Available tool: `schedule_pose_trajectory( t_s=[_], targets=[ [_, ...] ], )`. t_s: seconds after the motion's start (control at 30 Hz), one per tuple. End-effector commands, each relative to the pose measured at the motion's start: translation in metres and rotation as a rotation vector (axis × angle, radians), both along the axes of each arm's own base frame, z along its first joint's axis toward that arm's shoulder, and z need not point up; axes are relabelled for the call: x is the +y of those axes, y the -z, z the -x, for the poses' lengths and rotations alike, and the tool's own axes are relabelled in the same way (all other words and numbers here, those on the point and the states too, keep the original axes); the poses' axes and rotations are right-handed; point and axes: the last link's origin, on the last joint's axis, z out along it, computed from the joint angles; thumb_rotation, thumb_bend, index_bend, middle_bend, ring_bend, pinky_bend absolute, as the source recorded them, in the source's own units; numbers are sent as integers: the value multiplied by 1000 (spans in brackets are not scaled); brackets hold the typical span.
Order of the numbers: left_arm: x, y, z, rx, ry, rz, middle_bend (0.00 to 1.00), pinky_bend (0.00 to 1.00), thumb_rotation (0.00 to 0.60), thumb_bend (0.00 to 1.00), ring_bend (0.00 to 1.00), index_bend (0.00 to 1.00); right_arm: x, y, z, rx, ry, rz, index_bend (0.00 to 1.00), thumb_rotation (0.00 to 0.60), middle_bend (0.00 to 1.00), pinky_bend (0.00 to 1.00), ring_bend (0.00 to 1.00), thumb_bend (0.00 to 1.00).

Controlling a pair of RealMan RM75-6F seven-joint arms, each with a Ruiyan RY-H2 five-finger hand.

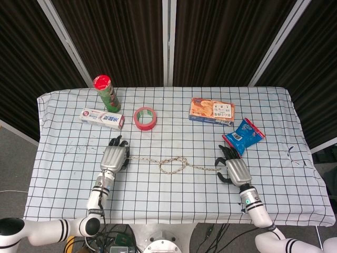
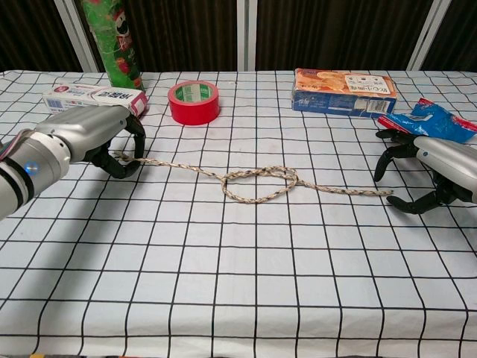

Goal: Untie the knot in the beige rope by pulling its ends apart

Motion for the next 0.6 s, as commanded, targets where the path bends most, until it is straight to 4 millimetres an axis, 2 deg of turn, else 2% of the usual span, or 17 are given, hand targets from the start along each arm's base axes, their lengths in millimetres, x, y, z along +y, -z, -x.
schedule_pose_trajectory(
  t_s=[0.03, 0.6],
  targets=[
    [0, 0, 0, -1, 0, 0, 224, 114, 600, 469, 31, 606, -1, 1, -1, 3, -2, 0, 440, 600, 21, 0, 0, 296],
    [0, -2, 1, 3, -3, 1, 224, 114, 600, 468, 31, 606, -5, 5, -1, 16, 5, 0, 482, 600, 27, 0, 0, 301]
  ],
)
